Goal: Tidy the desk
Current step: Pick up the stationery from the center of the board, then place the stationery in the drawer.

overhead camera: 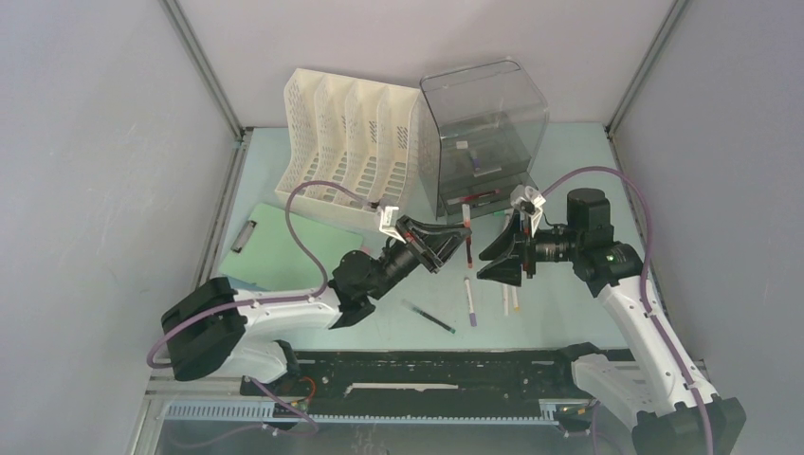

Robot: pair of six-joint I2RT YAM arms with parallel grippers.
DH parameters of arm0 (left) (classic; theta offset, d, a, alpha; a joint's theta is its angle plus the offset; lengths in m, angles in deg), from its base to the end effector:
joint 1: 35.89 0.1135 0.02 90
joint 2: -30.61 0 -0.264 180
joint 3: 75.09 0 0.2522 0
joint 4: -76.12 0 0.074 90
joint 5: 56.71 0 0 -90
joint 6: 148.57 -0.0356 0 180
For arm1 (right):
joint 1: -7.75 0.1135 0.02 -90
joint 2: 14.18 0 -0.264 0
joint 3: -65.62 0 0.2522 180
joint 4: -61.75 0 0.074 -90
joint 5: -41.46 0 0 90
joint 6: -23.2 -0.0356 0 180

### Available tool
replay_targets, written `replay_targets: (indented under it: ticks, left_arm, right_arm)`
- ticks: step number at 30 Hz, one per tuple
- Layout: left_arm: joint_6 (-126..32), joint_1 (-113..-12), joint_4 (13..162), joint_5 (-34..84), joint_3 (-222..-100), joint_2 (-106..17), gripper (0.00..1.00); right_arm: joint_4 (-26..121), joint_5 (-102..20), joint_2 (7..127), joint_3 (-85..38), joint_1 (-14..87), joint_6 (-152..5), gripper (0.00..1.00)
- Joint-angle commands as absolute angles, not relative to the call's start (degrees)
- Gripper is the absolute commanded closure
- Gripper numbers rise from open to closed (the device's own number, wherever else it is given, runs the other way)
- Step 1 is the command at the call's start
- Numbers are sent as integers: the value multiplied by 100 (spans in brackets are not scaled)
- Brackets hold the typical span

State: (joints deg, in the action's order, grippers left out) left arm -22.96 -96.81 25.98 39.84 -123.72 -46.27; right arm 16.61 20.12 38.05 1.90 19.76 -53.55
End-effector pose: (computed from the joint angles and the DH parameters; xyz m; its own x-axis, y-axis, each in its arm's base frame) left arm 0.1414 -0.2460 0.2920 -0.3283 -0.5999 -0.7296 0.7696 0.2780 -0.5749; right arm 0.1670 0.0694 0.3242 -0.3364 -0.1568 -0.9286 -0.9361 0.1630 0.3116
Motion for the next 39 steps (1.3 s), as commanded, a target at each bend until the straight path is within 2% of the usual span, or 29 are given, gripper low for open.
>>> replay_targets:
  ticks: [1, 15, 26, 33, 37, 39]
  left_arm:
    - [-2114, -9644, 2094, 3711, -12634, -4769, 100]
    - [-1726, -9647, 1752, 3375, -12861, -5217, 100]
    - [-1574, -9644, 1609, 3373, -12936, -5415, 100]
    - [-1524, -9644, 1550, 3241, -12954, -5464, 99]
    - [-1516, -9644, 1551, 3231, -12939, -5460, 98]
    - [-1515, -9644, 1548, 3252, -12906, -5451, 96]
  right_arm:
    - [1920, 1889, 3736, 211, 1953, -5625, 39]
    - [2029, 1646, 3724, 211, 1927, -5805, 43]
    - [2046, 1521, 3759, 213, 1918, -5883, 52]
    - [2072, 1409, 3787, 211, 1909, -5909, 72]
    - [2062, 1388, 3794, 211, 1909, -5908, 94]
    - [2039, 1361, 3789, 211, 1908, -5863, 97]
